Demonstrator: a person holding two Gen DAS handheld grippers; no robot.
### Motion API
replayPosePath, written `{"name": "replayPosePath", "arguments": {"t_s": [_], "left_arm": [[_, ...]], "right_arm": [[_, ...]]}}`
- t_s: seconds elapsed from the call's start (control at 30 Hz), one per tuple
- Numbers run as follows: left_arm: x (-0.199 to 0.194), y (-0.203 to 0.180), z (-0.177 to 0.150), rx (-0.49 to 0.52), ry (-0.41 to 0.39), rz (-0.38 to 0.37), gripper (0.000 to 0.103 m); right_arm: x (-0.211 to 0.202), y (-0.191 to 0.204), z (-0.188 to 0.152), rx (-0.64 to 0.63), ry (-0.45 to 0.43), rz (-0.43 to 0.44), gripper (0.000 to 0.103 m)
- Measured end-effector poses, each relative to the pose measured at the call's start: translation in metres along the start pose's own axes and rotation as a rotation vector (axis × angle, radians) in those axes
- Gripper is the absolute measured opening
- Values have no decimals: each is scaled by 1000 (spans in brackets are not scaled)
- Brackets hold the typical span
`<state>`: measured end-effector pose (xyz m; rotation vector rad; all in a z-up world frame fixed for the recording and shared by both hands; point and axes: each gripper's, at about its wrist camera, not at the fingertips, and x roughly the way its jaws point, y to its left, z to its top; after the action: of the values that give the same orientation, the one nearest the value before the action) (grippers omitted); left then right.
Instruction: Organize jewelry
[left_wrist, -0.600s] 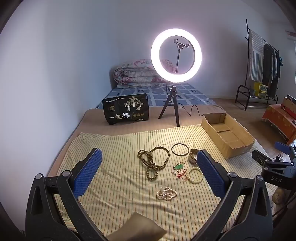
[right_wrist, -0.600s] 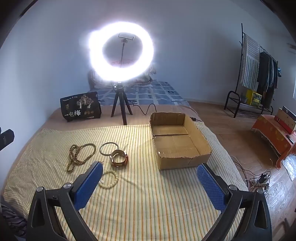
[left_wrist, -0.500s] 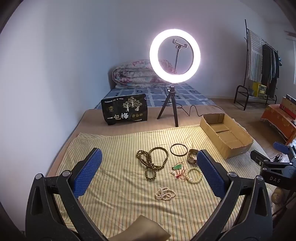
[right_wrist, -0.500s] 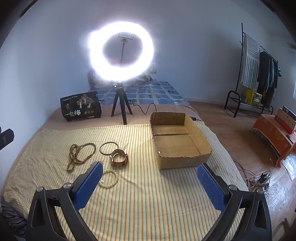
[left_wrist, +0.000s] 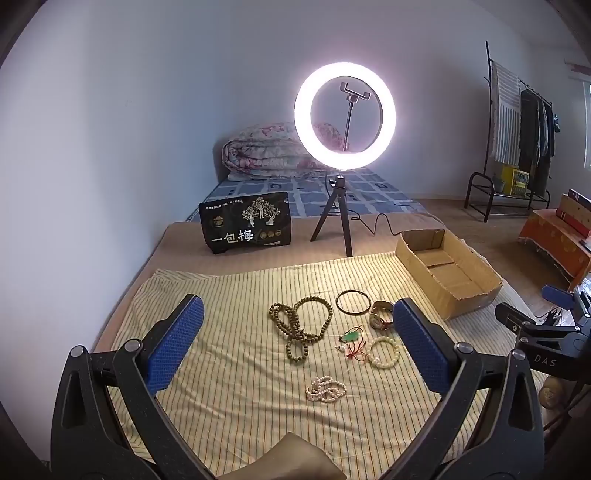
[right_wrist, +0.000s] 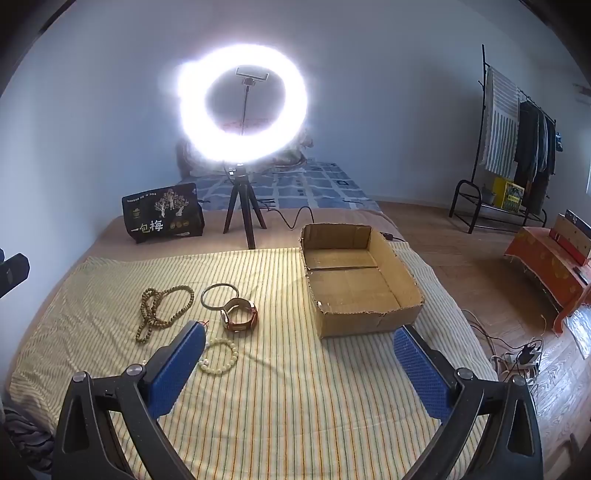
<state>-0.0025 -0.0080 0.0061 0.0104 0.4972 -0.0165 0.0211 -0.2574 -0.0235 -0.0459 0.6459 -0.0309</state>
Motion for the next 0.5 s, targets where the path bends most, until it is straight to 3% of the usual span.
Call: {"name": "replayPosePath", "arguments": {"t_s": [0.5], "left_arm": [[-2, -1, 0, -3, -4, 0, 103]], "right_arm": [[0, 1, 0, 5, -3, 2, 103]]}}
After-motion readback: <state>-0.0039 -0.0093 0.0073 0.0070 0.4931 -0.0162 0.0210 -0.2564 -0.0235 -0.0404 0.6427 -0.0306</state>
